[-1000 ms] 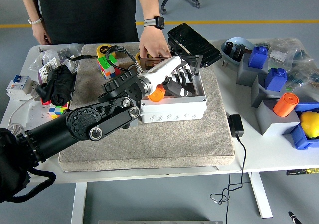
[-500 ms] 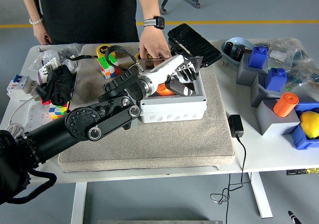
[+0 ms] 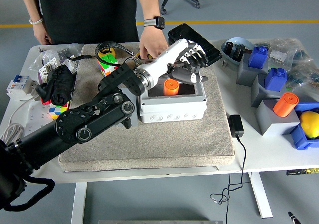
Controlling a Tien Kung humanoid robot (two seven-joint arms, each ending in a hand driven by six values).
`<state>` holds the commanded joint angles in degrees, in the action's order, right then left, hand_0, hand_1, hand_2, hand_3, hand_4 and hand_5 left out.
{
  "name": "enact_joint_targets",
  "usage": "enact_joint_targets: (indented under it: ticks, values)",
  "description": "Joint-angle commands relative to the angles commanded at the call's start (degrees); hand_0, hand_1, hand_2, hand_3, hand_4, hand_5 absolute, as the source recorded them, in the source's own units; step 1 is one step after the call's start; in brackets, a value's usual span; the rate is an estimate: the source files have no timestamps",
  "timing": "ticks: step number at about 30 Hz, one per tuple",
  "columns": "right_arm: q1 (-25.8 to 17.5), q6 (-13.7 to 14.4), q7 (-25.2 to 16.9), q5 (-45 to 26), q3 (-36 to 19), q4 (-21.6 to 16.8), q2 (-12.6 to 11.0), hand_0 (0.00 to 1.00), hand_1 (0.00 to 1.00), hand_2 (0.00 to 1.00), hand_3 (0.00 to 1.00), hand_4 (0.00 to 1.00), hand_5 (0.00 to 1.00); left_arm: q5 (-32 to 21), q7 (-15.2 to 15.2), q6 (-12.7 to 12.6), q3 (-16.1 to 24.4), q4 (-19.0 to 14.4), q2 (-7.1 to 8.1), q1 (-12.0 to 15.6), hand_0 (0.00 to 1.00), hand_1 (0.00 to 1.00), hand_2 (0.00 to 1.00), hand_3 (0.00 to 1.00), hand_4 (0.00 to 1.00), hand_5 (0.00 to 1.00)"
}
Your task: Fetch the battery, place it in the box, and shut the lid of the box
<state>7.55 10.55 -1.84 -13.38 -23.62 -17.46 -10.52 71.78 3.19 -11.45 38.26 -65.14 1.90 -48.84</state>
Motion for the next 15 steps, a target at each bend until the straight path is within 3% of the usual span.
enact_joint_targets:
  ticks: [4,5,10,11,15]
  values:
    - [0.0,0.0,0.0,-0.1,0.1,0.0,0.0,0.726,0.664,0.654,0.597,0.998,0.608,-0.3,-2.1,-0.8,2.4,0.0,0.22,-0.3,0.452,0.553,0.553,0.549,0.898,0.081]
    - [0.0,0.0,0.0,-0.2,0.1,0.0,0.0,0.726,0.664,0.654,0.598,0.998,0.608,-0.2,-2.3,-0.9,2.8,0.2,0.28,-0.4,0.716,0.737,0.676,0.633,0.947,0.242]
    - [0.1,0.1,0.0,-0.2,0.2,0.0,0.0,0.726,0.664,0.654,0.598,0.998,0.608,2.4,-0.7,-0.3,3.4,2.6,0.38,-1.4,0.716,0.737,0.676,0.633,0.947,0.242]
    - [0.1,0.1,0.0,-0.2,0.2,0.0,0.0,0.725,0.664,0.654,0.596,0.998,0.608,3.0,-0.2,0.0,3.3,3.2,0.37,-1.6,0.785,0.793,0.751,0.671,0.949,0.268]
    - [0.1,0.1,0.0,-0.3,0.2,0.0,0.0,0.725,0.664,0.654,0.596,0.998,0.608,5.9,2.4,1.7,2.4,5.6,0.46,-2.2,0.785,0.793,0.751,0.671,0.949,0.268]
